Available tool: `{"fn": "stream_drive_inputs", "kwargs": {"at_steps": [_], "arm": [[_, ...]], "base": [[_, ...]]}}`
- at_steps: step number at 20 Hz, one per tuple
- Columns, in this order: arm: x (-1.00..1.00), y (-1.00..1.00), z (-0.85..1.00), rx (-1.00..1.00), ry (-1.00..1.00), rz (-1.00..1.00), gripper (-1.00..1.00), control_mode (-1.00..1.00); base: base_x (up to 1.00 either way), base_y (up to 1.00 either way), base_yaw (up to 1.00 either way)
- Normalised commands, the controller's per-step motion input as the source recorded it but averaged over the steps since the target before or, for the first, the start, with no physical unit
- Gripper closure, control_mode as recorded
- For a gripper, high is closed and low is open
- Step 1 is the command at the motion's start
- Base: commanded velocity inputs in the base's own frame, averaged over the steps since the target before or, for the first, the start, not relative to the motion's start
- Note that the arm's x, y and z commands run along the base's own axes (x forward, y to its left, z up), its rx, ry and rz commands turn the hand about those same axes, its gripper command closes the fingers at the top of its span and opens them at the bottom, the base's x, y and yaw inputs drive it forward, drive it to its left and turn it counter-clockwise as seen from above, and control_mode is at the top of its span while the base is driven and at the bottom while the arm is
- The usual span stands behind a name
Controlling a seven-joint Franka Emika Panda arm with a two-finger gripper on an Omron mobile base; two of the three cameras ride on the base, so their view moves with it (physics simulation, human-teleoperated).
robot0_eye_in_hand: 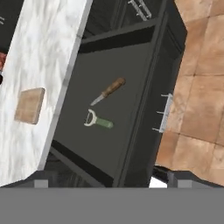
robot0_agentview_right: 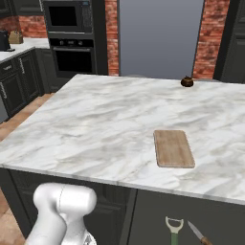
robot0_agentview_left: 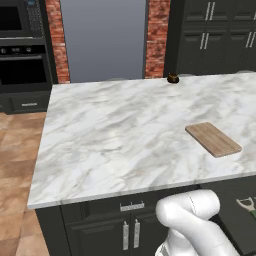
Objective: Open the drawer on the right and place the cutting tools on the cutting board.
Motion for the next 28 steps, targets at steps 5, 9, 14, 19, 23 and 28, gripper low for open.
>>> {"fn": "stream_drive_inputs", "kwargs": {"at_steps": [5, 9, 14, 19, 23, 28], "arm": [[0.33, 1.00, 0.81, -0.29, 0.19, 0.00, -1.00, -1.00], [0.51, 1.00, 0.79, -0.31, 0.23, 0.00, -1.00, -1.00], [0.62, 1.00, 0.63, -0.41, 0.25, -0.01, -1.00, -1.00], [0.29, 0.65, 0.17, -0.29, 0.15, -0.01, -1.00, -1.00], [0.07, 0.00, -0.02, 0.00, 0.00, 0.01, -1.00, -1.00], [0.50, 0.00, -0.02, 0.00, 0.15, 0.20, -1.00, -1.00]], "base": [[0.00, 0.00, 0.00], [0.00, 0.00, 0.00], [0.00, 0.00, 0.00], [0.00, 0.00, 0.00], [0.00, 0.00, 0.00], [0.00, 0.00, 0.00]]}}
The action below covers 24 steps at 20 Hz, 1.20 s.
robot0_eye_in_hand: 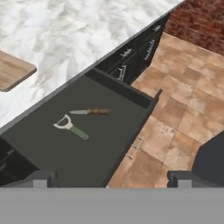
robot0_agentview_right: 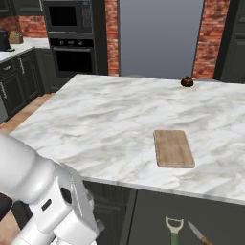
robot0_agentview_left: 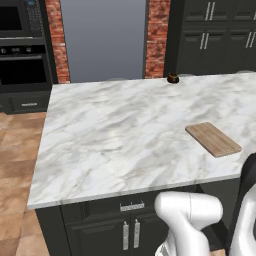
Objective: Open the drawer on the right and place the cutting tools on the cutting board.
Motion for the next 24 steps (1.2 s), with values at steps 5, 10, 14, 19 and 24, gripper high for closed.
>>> {"fn": "stream_drive_inputs", "kwargs": {"at_steps": [5, 10, 14, 19, 24], "arm": [[0.72, -0.18, -0.01, 0.08, 0.22, 0.31, -1.00, -1.00], [0.75, -0.13, -0.10, 0.08, 0.15, 0.24, -1.00, -1.00], [0.46, -0.30, -0.24, 0.00, 0.15, 0.18, -1.00, -1.00], [0.00, -0.01, -0.51, 0.00, 0.16, 0.02, -1.00, -1.00], [0.00, -0.03, -0.69, 0.02, 0.15, 0.01, -1.00, -1.00]], "base": [[0.00, 0.00, 0.00], [0.00, 0.00, 0.00], [0.00, 0.00, 0.00], [0.00, 0.00, 0.00], [0.00, 0.00, 0.00]]}}
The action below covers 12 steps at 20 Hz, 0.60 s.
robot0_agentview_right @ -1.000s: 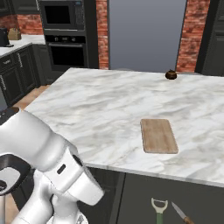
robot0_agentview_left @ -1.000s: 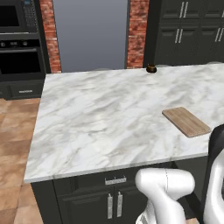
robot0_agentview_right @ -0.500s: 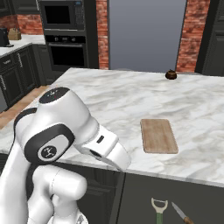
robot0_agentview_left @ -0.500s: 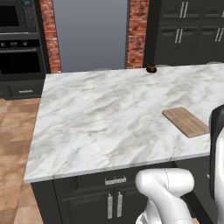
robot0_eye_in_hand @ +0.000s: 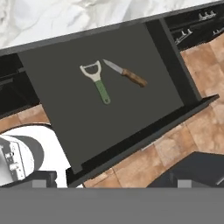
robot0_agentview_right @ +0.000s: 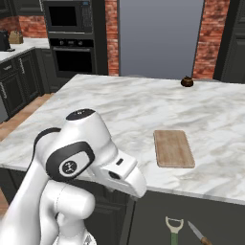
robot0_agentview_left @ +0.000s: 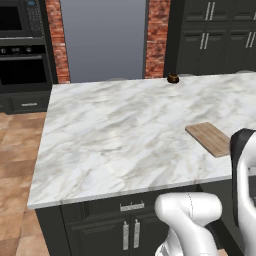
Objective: Open the drawer on the right and place the cutting tools on the cutting board.
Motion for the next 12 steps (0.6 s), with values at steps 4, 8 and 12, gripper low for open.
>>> {"fn": "stream_drive_inputs", "kwargs": {"at_steps": [4, 8, 12], "arm": [[0.02, -0.11, -0.51, 0.14, 0.06, 0.02, -1.00, -1.00], [0.20, -0.29, -0.23, 0.20, 0.00, 0.06, -1.00, -1.00], [0.34, -0.26, -0.25, 0.18, 0.00, 0.07, -1.00, -1.00]], "base": [[0.00, 0.00, 0.00], [0.00, 0.00, 0.00], [0.00, 0.00, 0.00]]}}
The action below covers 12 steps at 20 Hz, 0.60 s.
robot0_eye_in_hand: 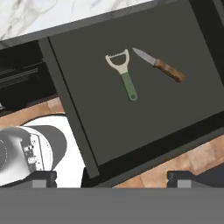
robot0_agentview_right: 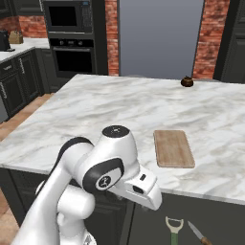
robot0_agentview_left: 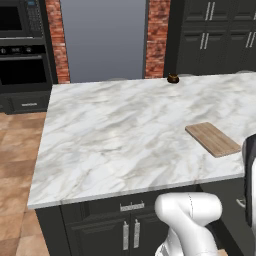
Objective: Open the drawer on the right and place the cutting tools on the cutting board.
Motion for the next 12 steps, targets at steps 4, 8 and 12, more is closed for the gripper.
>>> {"fn": "stream_drive_inputs", "kwargs": {"at_steps": [4, 8, 12], "arm": [[0.33, -0.17, -0.33, 0.00, 0.00, 0.06, -1.00, -1.00], [0.26, -0.14, -0.58, 0.00, 0.00, 0.06, -1.00, -1.00], [0.29, -0.19, -0.59, 0.00, 0.00, 0.07, -1.00, -1.00]], "base": [[0.00, 0.00, 0.00], [0.00, 0.00, 0.00], [0.00, 0.00, 0.00]]}}
